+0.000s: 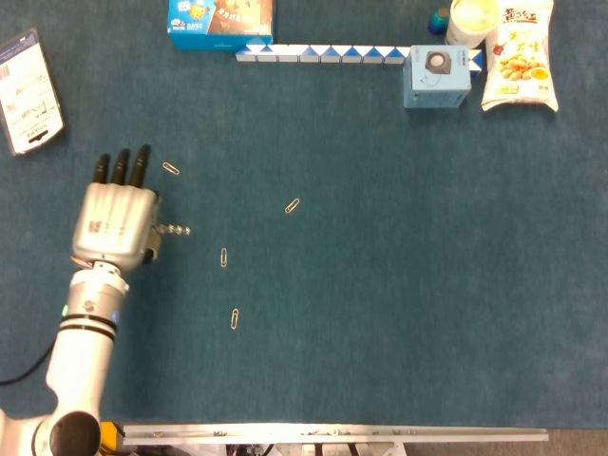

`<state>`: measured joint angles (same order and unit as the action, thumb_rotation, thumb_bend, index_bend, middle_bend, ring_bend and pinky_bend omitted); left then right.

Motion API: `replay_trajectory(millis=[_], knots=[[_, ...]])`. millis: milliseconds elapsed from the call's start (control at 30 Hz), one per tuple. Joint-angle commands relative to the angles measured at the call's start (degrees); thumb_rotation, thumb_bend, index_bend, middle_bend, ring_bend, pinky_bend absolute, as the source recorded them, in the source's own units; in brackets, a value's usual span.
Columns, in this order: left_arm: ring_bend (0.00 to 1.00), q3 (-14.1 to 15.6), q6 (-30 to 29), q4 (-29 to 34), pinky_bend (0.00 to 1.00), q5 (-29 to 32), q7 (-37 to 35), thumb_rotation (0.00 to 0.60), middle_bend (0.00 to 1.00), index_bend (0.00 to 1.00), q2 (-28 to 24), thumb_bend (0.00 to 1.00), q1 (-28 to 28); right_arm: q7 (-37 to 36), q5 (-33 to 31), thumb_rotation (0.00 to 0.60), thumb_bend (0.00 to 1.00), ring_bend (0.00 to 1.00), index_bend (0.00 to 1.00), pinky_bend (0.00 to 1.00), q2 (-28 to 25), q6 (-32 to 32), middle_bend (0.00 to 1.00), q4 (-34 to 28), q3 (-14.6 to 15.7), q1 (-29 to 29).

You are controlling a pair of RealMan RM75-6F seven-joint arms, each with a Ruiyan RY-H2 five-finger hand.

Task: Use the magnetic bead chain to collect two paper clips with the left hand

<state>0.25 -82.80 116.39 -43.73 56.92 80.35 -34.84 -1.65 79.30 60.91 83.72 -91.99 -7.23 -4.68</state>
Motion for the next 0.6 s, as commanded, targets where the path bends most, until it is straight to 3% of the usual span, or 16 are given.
replay_trajectory(millis=[33, 300, 600], knots=[[0.0, 1.25, -1.09, 1.5, 0.07, -1.85, 1.99, 0.6, 0.03, 0.61, 1.08, 0.34, -0.06, -0.68, -0.18, 0.6, 0.0, 0.39, 0.39, 0.7, -0.28, 0.81, 0.42, -0.03, -0.28, 0.48], [0.0, 3.36, -2.73, 3.08, 0.07, -6.06, 5.96, 0.6, 0.03, 0.61, 3.8, 0.34, 0.11, -3.76, -0.96, 0.6, 0.0, 0.39, 0.39, 0.7, -1.25, 2.69, 0.42, 0.26, -1.13, 1.84], [0.0, 3.28, -1.94, 1.56, 0.07, -5.79, 9.03, 0.6, 0.03, 0.61, 7.18, 0.34, -0.41, -5.5, -0.68, 0.6, 0.0, 0.39, 0.39, 0.7, -1.81, 4.04, 0.42, 0.38, -1.4, 2.82]])
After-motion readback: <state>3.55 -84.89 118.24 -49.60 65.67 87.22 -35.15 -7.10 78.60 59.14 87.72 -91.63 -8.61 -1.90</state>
